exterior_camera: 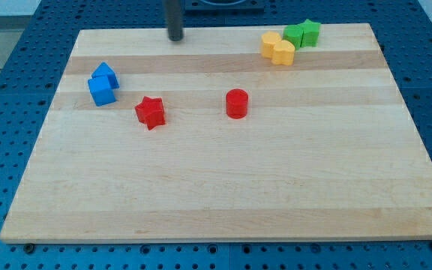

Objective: Push blue blocks slightly towards red star

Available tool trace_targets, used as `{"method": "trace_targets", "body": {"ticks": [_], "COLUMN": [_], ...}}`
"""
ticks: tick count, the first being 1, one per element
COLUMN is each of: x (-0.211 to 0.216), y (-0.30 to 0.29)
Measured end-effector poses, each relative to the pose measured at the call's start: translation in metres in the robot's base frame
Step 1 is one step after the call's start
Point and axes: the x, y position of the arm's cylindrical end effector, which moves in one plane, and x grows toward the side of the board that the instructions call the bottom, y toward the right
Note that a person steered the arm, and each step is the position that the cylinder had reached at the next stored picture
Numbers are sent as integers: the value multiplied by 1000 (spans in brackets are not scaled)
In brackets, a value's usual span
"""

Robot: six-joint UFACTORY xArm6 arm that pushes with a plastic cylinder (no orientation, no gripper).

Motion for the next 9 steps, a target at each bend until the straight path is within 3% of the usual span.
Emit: {"method": "trace_targets", "body": {"ticks": [4,6,7,8,9], "x": [107,140,146,115,115], "y": [-100,-100,-100,-110,-133]}}
